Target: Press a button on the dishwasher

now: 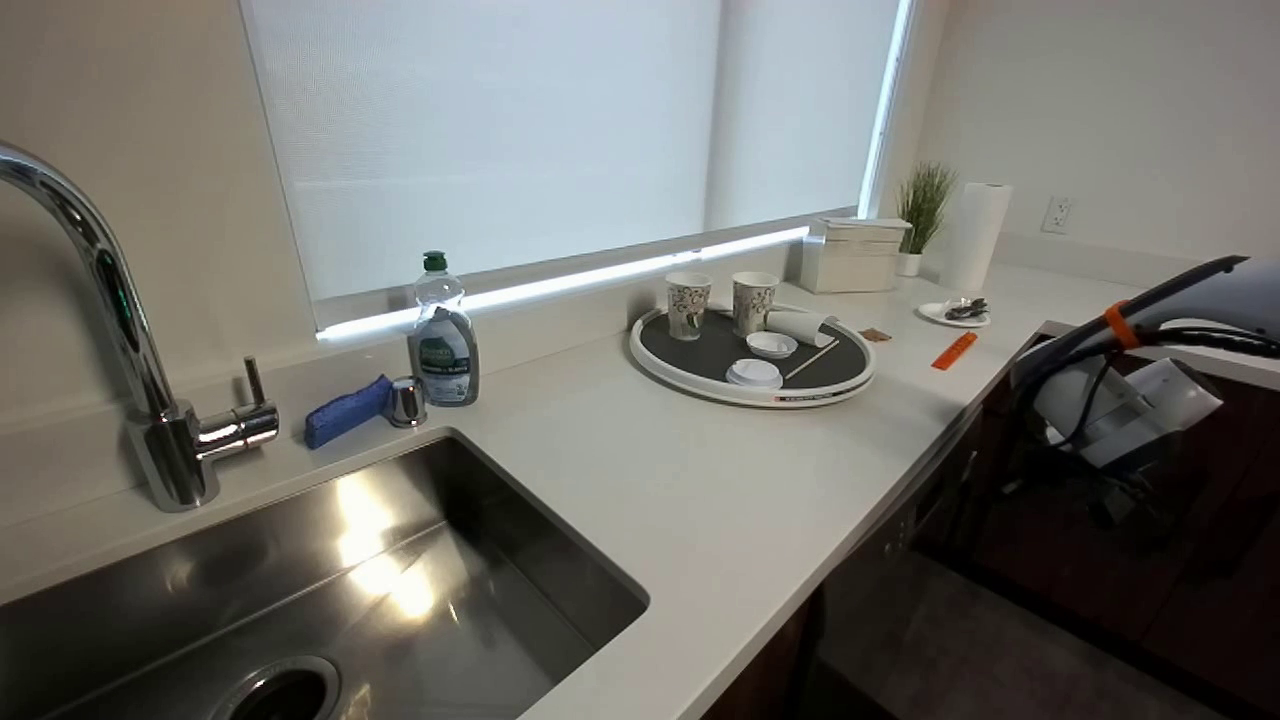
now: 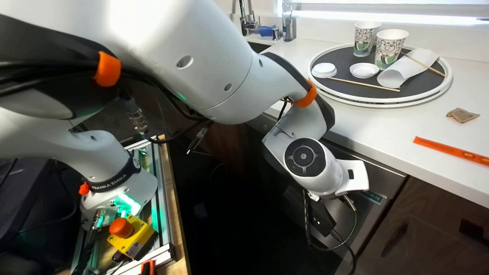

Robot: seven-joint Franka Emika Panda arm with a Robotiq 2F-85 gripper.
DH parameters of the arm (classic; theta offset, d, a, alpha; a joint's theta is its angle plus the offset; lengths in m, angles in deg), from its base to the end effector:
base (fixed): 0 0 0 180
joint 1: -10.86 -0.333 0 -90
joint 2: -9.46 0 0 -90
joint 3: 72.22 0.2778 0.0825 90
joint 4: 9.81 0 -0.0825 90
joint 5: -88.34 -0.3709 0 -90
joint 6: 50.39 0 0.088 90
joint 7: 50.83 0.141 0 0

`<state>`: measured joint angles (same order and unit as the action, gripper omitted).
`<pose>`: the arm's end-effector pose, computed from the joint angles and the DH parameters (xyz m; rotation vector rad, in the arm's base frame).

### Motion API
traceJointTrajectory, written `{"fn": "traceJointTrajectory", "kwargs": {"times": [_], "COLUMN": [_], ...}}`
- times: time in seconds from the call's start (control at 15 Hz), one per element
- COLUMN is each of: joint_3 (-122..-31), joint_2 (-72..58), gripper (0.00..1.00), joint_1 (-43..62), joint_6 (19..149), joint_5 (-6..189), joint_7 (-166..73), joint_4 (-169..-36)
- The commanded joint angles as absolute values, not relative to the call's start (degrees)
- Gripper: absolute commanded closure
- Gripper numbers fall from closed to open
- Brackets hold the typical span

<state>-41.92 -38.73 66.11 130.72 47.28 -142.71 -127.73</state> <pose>0.4908 -0.2632 0.0368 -2.9775 -0.3397 -0.7487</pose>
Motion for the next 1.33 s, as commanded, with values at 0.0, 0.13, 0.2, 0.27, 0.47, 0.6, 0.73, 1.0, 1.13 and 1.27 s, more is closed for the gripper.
{"fn": "traceJointTrajectory", "kwargs": {"times": [0.0, 0.13, 0.2, 0.27, 0.47, 0.6, 0.73, 1.0, 1.13, 1.27], "joint_3": [-40.1, -39.8, -39.8, -39.6, -39.2, -38.8, -38.5, -37.3, -37.2, -37.5], "joint_2": [-41.7, -42.2, -42.4, -42.6, -43.3, -43.7, -44.2, -45.8, -46.8, -47.5], "gripper": [1.00, 1.00, 1.00, 1.00, 1.00, 1.00, 1.00, 1.00, 1.00, 1.00], "joint_1": [67.4, 67.4, 67.4, 67.4, 67.5, 67.5, 67.4, 69.0, 70.0, 70.6], "joint_6": [133.4, 133.2, 133.1, 133.0, 132.5, 132.6, 132.9, 133.5, 134.0, 134.5], "joint_5": [47.8, 47.8, 47.8, 47.8, 47.9, 47.9, 48.0, 56.8, 63.1, 68.9], "joint_7": [-144.6, -144.6, -144.7, -144.7, -144.8, -144.9, -145.0, -138.6, -134.2, -129.5], "joint_4": [-125.6, -125.0, -124.7, -124.4, -123.6, -123.2, -122.6, -122.2, -122.2, -122.2]}}
